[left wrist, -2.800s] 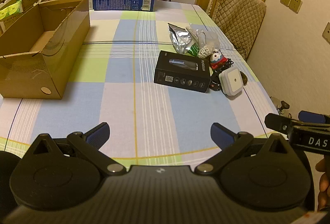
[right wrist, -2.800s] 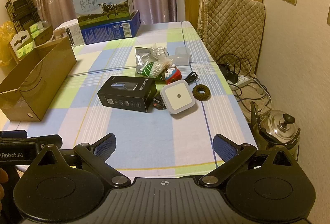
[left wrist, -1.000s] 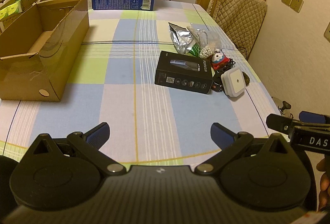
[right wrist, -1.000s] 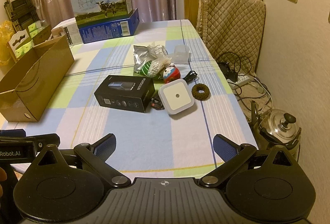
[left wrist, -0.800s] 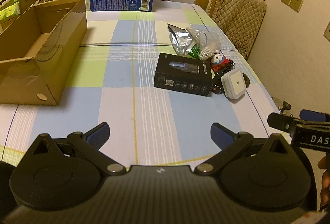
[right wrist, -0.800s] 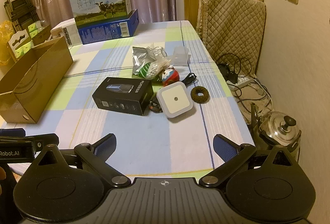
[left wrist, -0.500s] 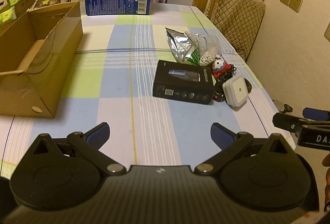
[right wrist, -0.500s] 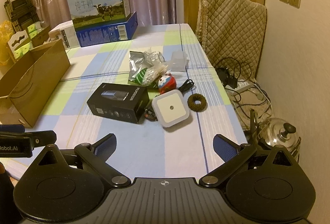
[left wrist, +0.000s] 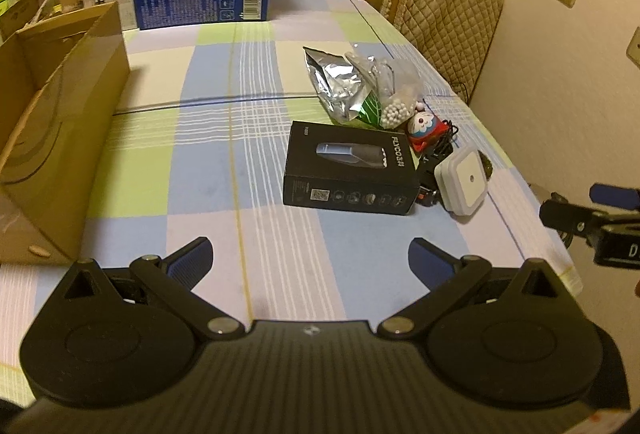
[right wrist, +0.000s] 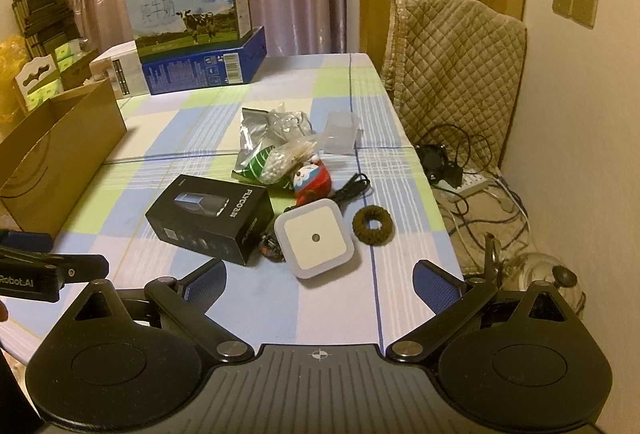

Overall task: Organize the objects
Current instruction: 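Reach the left tool to the black FLYCO box while the right tool reaches the white square light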

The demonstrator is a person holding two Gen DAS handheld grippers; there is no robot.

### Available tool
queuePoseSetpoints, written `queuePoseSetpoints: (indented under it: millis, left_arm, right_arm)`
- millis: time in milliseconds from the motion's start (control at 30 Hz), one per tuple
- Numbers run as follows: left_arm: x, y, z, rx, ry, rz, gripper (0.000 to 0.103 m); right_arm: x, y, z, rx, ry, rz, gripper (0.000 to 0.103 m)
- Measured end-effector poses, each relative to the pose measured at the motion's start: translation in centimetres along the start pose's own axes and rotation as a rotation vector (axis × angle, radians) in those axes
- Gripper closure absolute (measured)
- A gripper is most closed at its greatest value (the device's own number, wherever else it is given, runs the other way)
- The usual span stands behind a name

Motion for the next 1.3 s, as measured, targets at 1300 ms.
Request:
queuePoseSetpoints:
  millis: [1300]
  left_arm:
    - [13.5,-5.6,-4.1,0.842,0.376,0.034,0.001]
  right_arm:
    - [14.3,1.3,-0.5,-0.306,-0.19,0.123,0.041]
Point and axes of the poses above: each gripper's, at about its wrist camera, not at the fingertips, and x roughly the way its jaws point, z to its left, y to its underside, the point moved 4 cm from there along x, roughly the way its jaws point, and after that the axes turned 4 degrees about -z, right-handed, at the moved point
